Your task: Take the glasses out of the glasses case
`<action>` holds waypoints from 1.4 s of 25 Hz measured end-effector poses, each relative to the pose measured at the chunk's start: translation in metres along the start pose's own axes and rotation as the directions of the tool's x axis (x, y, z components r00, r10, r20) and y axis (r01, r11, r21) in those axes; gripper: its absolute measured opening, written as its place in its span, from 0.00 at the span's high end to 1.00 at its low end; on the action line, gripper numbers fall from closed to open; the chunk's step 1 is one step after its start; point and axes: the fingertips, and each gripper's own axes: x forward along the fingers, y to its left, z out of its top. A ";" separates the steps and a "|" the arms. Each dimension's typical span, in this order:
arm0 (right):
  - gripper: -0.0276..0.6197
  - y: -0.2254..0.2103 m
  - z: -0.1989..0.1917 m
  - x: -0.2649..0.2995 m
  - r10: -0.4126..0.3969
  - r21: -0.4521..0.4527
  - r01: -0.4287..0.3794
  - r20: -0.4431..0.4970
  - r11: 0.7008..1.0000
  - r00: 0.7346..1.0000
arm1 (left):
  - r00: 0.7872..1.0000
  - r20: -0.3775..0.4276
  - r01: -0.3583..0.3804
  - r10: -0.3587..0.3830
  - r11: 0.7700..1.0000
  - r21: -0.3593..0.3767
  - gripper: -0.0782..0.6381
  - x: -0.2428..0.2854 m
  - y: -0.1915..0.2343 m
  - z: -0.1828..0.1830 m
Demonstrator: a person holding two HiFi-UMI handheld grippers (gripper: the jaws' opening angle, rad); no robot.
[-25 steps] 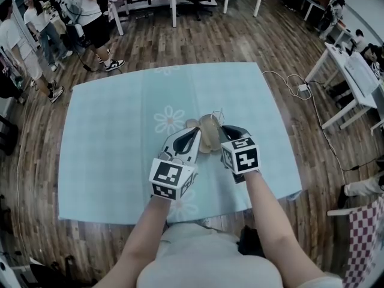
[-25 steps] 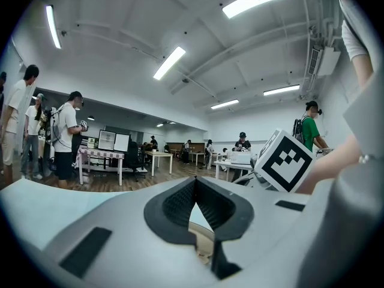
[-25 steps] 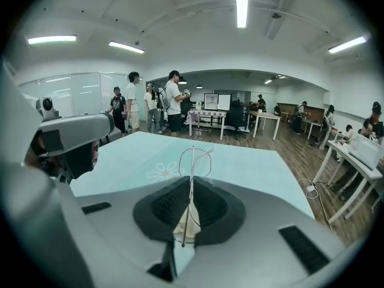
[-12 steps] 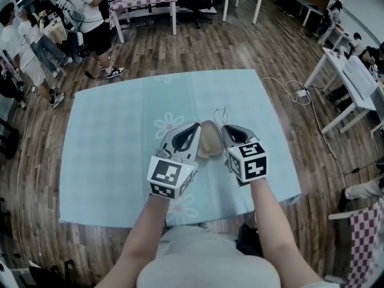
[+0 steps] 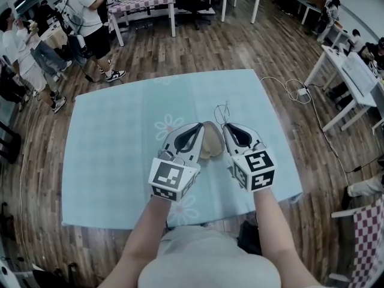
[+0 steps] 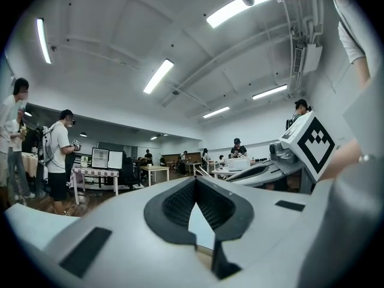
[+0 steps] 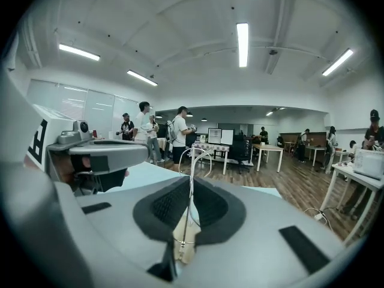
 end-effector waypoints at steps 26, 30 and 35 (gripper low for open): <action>0.92 0.024 0.053 -0.069 -0.044 -0.026 0.051 0.241 0.998 0.969 | 0.997 0.075 0.010 -0.010 1.000 0.007 0.88 -0.012 -0.024 0.028; 0.92 0.026 0.055 -0.074 -0.053 -0.023 0.061 0.256 0.998 0.965 | 0.996 0.089 0.014 -0.014 1.000 0.009 0.88 -0.015 -0.026 0.030; 0.92 0.030 0.052 -0.077 -0.054 -0.017 0.061 0.259 0.998 0.964 | 0.995 0.096 0.015 -0.016 1.000 0.011 0.88 -0.018 -0.027 0.031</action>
